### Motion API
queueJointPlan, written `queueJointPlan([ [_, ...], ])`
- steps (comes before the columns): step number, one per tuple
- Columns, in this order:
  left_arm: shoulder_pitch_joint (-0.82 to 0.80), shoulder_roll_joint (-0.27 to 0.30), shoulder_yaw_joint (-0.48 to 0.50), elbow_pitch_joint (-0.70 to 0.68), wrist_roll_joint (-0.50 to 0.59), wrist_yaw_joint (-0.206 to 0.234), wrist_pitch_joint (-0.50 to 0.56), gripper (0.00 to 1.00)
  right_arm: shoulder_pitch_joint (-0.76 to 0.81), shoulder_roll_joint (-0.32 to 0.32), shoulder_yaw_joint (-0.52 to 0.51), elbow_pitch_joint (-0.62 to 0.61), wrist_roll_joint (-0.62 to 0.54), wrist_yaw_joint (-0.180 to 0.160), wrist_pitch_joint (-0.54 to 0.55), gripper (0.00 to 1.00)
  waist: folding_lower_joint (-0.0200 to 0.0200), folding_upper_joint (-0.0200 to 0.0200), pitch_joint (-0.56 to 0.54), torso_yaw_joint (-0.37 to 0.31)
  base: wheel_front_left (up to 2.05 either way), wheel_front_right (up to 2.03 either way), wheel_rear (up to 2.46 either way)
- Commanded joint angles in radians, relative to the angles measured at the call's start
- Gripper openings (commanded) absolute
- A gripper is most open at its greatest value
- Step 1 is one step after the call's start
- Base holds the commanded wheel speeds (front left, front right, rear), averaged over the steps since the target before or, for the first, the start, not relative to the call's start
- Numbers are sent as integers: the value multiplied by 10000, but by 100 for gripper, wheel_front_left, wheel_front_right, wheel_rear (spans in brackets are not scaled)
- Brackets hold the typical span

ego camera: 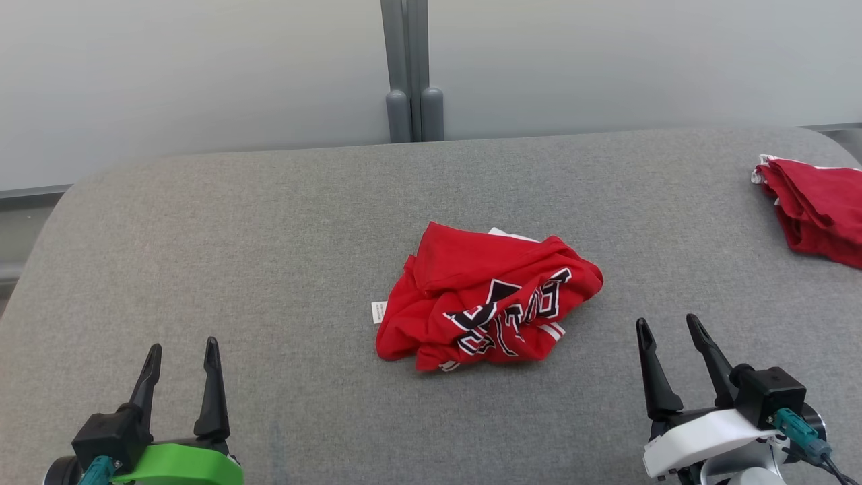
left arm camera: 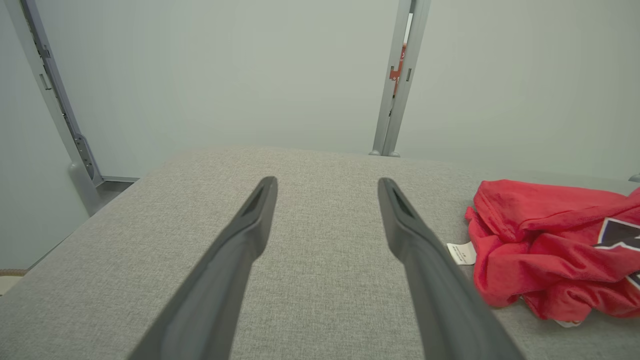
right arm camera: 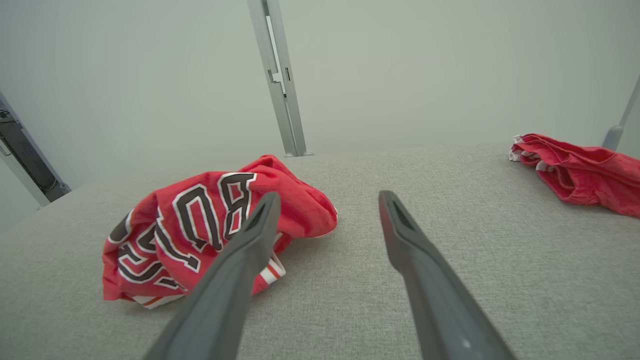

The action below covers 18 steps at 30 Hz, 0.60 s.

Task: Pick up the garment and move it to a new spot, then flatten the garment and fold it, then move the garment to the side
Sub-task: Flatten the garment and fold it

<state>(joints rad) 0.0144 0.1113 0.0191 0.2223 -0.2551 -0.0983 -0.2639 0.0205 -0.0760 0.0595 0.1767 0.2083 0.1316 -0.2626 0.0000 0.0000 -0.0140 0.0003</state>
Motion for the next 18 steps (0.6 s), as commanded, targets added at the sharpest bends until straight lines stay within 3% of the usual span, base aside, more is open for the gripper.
queueJointPlan([
  [1, -77, -5, 63, 24, 56, -60, 0, 100, 108, -51, 3, 24, 47, -19, -29, 100, 0, 0, 3, -3, 0, 0, 0],
  [18, -155, -165, 317, 138, 363, -251, -1, 100, 90, -25, -45, 80, 83, -19, -29, 100, 0, 0, 13, -10, 0, 0, 0],
])
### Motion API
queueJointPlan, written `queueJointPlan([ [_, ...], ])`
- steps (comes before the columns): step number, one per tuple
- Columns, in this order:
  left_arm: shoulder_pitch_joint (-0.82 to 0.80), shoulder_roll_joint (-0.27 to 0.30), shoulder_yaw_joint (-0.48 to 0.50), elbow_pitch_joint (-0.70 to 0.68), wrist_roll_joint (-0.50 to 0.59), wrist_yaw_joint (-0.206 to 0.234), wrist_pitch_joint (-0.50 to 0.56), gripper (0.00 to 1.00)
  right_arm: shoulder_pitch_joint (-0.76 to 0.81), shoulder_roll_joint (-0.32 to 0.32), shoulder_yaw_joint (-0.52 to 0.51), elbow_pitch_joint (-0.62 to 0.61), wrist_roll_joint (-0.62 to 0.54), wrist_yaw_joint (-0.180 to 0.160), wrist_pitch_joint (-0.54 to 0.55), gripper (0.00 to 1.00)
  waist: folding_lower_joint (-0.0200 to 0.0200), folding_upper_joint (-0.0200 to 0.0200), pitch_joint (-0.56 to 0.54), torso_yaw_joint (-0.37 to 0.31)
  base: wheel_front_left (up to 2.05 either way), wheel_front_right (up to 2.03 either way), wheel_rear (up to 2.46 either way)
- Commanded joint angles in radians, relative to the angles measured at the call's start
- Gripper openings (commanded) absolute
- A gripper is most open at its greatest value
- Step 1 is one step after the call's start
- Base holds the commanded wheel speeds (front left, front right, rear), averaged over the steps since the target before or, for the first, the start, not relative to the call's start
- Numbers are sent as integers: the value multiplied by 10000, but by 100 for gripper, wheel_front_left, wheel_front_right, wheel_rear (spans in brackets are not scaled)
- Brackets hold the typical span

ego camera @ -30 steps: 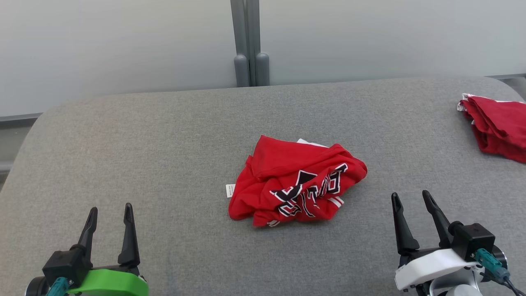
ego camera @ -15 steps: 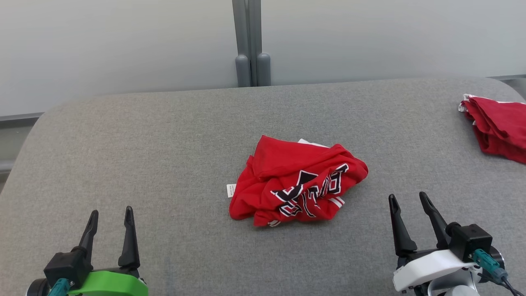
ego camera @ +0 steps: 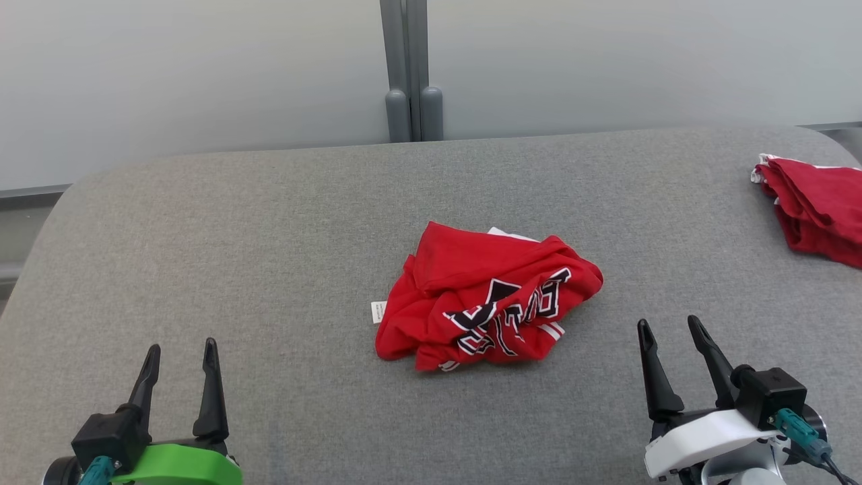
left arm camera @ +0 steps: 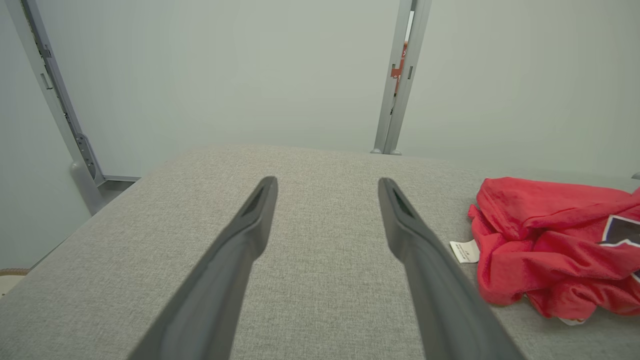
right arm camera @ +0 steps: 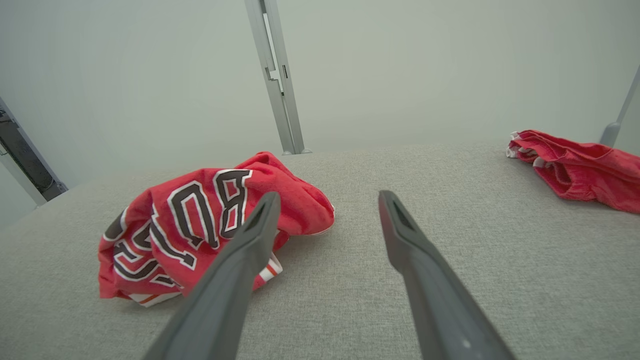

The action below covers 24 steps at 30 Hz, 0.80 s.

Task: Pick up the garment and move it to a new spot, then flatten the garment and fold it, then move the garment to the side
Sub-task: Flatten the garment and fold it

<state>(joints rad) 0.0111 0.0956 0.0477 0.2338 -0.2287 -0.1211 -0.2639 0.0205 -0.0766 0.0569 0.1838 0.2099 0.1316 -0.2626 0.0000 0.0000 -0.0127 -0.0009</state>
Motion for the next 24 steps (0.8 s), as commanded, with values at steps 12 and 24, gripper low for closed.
queueJointPlan([
  [12, -161, -62, 44, 18, 212, -88, -1, 100, -251, -173, -79, 68, 73, -19, -29, 100, 0, 0, 43, 32, 0, 0, 0],
  [24, -452, -117, -275, 154, 262, -98, 1, 100, -2774, -1171, 702, 1361, -35, -19, 307, 100, 0, 0, 364, 436, 0, 0, 0],
])
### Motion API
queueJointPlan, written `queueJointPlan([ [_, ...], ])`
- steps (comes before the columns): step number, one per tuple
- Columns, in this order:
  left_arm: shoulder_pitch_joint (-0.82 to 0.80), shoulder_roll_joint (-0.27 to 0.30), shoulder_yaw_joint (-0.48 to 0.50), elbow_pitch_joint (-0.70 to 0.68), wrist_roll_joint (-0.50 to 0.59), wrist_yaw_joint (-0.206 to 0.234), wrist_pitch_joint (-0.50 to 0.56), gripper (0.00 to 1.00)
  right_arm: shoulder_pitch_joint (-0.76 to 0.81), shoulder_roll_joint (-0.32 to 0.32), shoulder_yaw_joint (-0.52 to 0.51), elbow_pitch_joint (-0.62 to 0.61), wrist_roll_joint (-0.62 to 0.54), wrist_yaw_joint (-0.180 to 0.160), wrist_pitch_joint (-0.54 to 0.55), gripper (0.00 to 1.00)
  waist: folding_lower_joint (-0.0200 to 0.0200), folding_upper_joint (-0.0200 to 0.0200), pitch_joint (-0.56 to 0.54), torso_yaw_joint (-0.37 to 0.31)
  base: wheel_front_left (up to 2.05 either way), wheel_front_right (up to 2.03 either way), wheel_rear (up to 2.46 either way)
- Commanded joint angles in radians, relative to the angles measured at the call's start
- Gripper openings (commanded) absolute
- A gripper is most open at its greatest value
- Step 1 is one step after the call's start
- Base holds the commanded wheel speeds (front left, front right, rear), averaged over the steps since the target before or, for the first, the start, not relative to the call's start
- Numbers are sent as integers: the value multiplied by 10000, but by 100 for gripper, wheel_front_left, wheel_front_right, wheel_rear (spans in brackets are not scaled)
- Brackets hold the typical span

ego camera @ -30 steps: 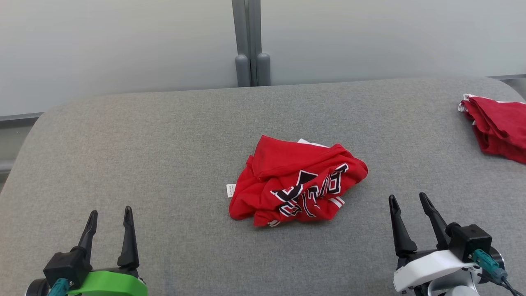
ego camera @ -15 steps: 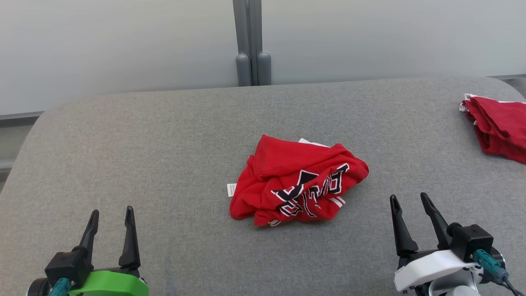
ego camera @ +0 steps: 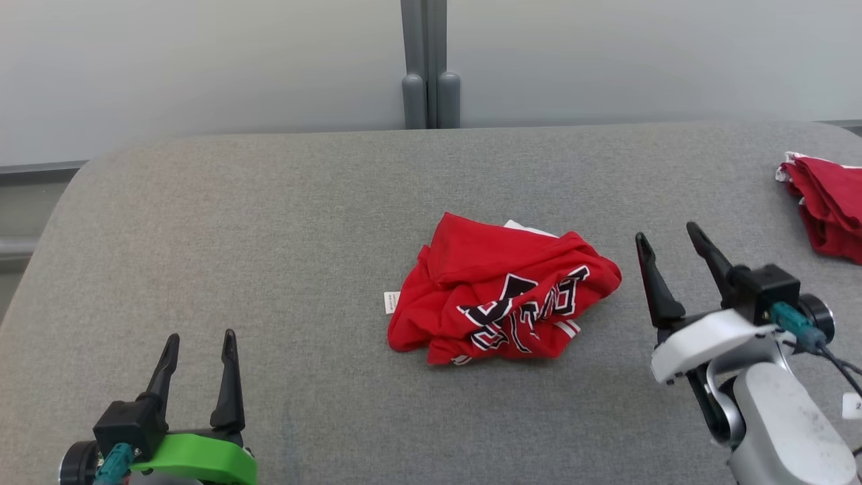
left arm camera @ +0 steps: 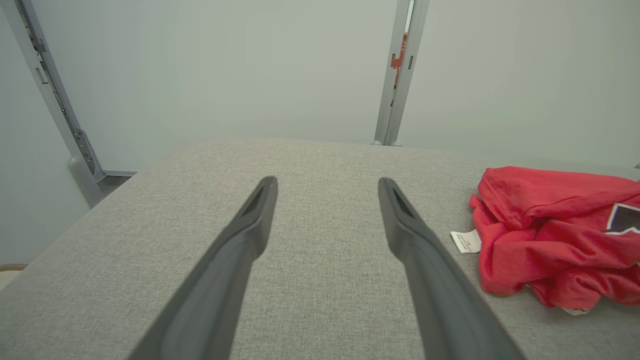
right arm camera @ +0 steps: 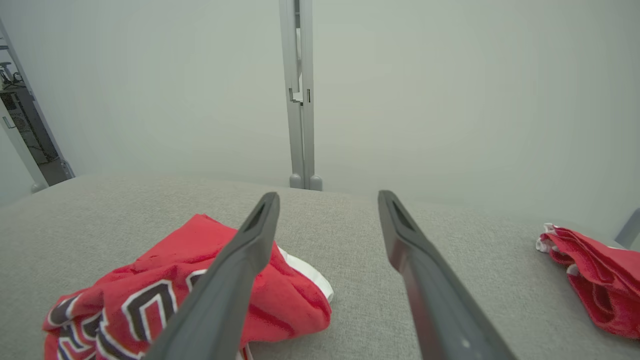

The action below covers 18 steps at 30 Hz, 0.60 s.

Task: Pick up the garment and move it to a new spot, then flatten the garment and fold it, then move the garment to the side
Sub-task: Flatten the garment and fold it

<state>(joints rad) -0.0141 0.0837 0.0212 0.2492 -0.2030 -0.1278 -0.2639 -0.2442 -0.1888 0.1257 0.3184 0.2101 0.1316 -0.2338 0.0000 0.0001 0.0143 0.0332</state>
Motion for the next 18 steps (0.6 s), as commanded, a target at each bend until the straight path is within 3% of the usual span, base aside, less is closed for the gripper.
queueJointPlan([
  [1, -236, 0, -50, 7, 12, -33, -1, 100, -444, -153, 101, 244, -24, -19, 64, 100, 0, -1, 159, 160, 0, 0, 0],
  [9, -646, -39, -370, 65, 6, -32, 1, 100, -2485, -707, 676, 2351, 126, -19, 706, 100, 0, -1, 750, 714, 0, 0, 0],
  [18, -1113, -113, -749, 152, -122, -33, -1, 100, -3842, -835, 1318, 5130, 491, -19, 1266, 100, 0, -1, 1344, 1253, 0, 0, 0],
])
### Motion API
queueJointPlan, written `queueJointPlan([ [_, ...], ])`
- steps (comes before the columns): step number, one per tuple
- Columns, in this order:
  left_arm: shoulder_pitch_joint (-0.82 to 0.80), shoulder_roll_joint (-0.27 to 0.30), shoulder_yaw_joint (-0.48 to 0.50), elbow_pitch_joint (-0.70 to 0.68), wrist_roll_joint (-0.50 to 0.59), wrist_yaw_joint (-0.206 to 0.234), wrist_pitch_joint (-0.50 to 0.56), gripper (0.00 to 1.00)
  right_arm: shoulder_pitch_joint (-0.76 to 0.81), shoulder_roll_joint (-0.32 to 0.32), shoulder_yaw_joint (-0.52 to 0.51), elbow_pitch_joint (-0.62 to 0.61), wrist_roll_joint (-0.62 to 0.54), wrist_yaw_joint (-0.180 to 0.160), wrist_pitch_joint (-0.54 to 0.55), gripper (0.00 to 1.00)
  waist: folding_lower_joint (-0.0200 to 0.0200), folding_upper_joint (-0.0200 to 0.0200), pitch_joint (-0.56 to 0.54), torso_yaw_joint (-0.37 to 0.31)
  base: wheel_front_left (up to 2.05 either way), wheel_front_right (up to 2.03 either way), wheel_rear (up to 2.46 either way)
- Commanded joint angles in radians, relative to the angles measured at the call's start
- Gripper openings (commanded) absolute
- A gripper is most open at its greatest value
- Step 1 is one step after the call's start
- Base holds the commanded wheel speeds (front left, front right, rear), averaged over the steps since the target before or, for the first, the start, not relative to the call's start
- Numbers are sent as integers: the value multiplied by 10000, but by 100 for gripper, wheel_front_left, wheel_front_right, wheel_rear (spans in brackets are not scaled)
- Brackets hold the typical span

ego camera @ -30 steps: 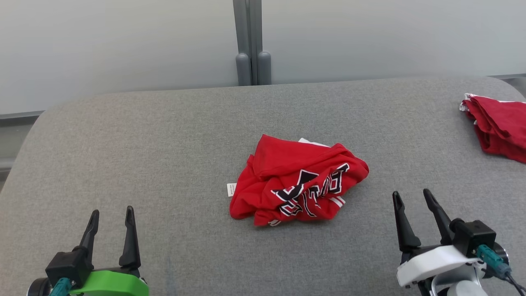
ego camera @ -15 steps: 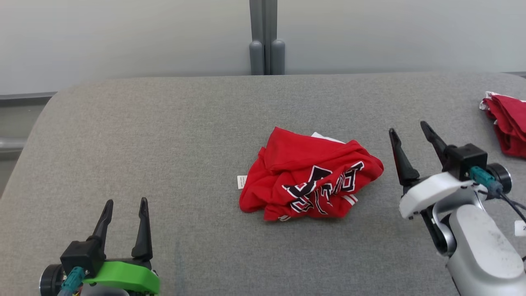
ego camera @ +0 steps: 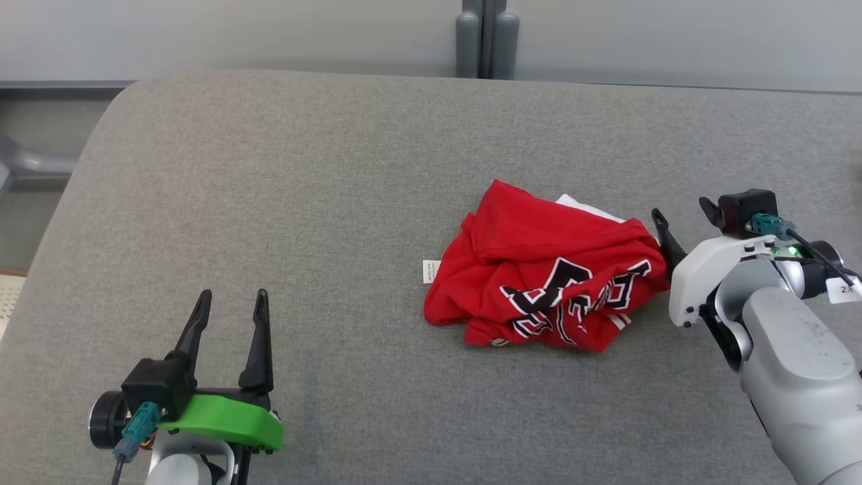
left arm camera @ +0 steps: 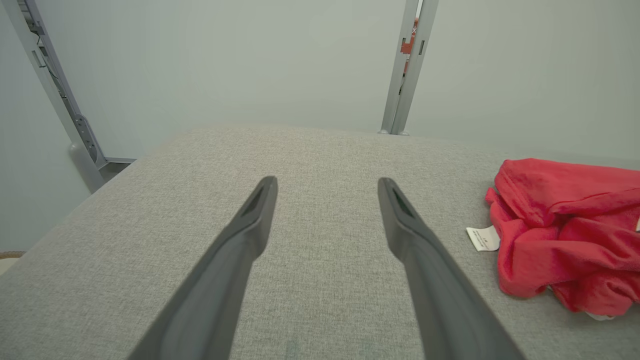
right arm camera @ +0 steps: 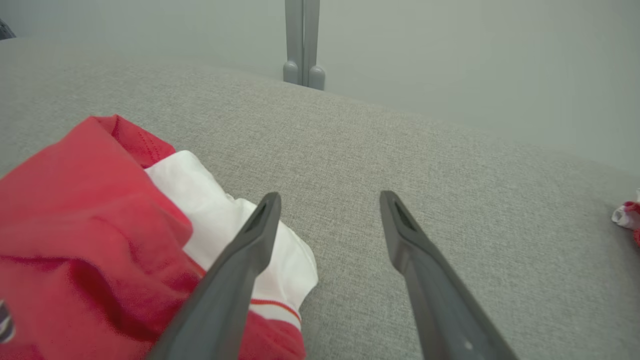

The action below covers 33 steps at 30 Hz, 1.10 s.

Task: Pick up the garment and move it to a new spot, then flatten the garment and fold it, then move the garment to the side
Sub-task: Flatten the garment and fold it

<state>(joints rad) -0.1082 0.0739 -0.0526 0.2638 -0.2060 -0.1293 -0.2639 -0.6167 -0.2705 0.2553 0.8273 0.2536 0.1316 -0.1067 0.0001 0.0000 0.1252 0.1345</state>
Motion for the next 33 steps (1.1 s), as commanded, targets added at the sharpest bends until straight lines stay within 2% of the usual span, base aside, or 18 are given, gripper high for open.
queueJointPlan([
  [1, -211, -23, -47, 20, -99, -18, 1, 100, -179, -16, 96, 283, 136, -19, 46, 100, -1, 0, 290, 295, 0, 0, 0],
  [13, -488, -103, -301, 182, -148, -10, -1, 100, -349, 435, 770, 2779, 1012, -10, 264, 100, -1, 0, 578, 697, 0, 0, 0],
  [14, -500, -104, -308, 193, -144, -10, -1, 100, -328, 482, 861, 2888, 1128, -9, 333, 75, -1, 0, 580, 707, 0, 0, 0],
  [16, -513, -107, -299, 216, -132, -10, 1, 100, -360, 544, 1048, 2958, 1329, -9, 290, 0, -1, 0, 573, 721, 0, 0, 0],
  [19, -524, -117, -274, 244, -120, -9, -1, 100, -527, 543, 1301, 2872, 1552, -10, 74, 0, -1, 0, 512, 715, 0, 0, 0],
  [24, -432, -130, -218, 327, -80, -9, -1, 100, -1130, 179, 1431, 2624, 1806, -13, -882, 0, -1, 0, 265, 661, 0, 0, 0],
  [29, -213, -145, -92, 356, -29, -9, -1, 100, -1691, -231, 1276, 2413, 1813, -15, -1466, 0, -1, 0, -44, 551, 0, 0, 0],
  [33, -76, -143, 20, 317, -17, -9, -1, 100, -2118, -464, 958, 1617, 1652, -13, -1596, 0, -1, 0, -274, 430, 0, 0, 0],
])
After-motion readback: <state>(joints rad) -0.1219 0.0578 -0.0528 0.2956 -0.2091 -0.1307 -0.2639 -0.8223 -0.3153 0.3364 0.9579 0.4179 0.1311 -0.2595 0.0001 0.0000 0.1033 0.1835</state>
